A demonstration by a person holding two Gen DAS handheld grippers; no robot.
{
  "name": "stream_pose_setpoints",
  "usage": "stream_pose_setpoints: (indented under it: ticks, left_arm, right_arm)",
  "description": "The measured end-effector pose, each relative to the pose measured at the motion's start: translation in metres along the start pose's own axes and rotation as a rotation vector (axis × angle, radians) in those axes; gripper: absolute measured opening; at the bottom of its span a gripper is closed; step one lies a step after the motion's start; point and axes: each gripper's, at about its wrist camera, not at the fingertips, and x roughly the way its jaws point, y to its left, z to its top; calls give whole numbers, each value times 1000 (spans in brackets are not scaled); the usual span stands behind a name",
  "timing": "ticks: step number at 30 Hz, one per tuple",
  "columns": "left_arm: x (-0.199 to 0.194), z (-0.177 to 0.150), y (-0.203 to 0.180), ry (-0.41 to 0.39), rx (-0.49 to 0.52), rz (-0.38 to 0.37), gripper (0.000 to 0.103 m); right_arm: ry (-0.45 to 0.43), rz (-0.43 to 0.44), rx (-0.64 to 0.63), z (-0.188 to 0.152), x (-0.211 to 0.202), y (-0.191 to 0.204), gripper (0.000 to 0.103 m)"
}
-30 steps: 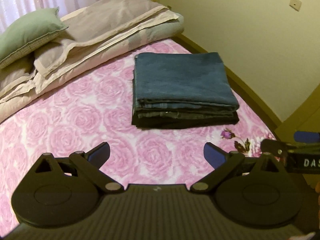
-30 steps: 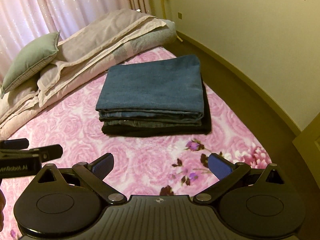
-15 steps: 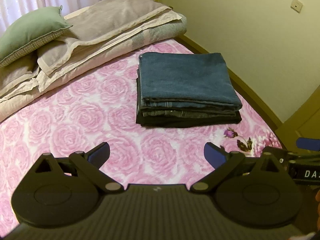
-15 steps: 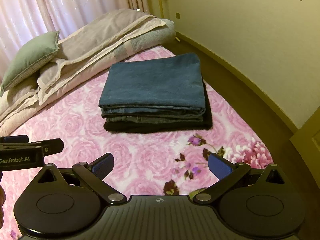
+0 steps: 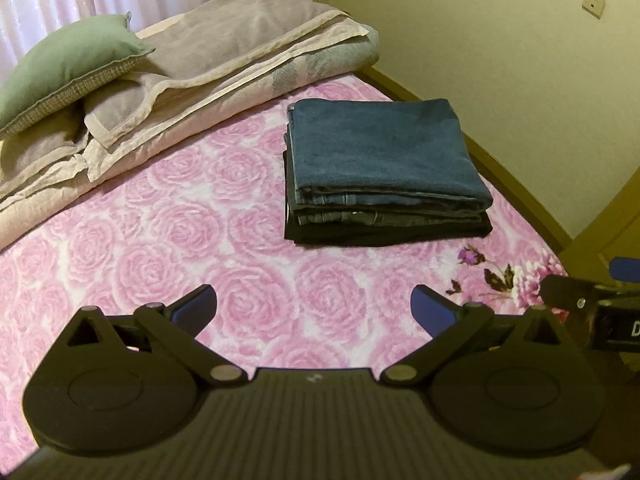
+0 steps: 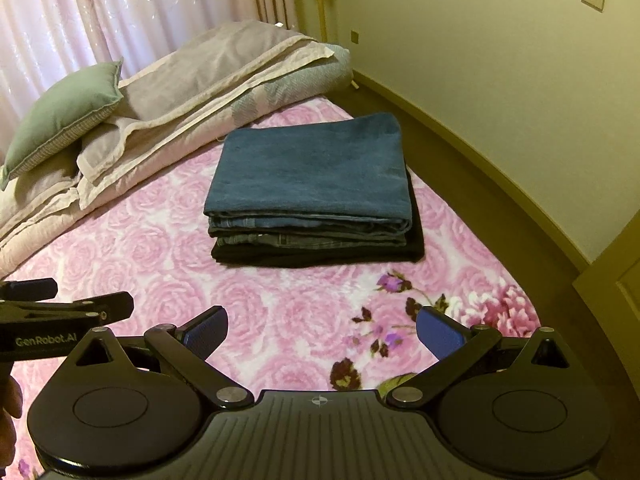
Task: Fold clothes
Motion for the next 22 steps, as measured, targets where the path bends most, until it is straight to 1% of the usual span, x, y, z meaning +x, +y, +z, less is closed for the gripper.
stream_pose_setpoints:
  ticks: [11,16,22]
  left_arm:
    - [-8,-2,-3,-26,20,18,102]
    - [-17,-5,-4,-40,21,8,102]
    - [-32,-15,-5,-71,38,-3,102]
  right_arm:
    - [-2,7,5,-4,-9,4,103]
    - [-11,2,8,-8,-20,7,103]
    - [-25,-2,9,-18,-34,14,103]
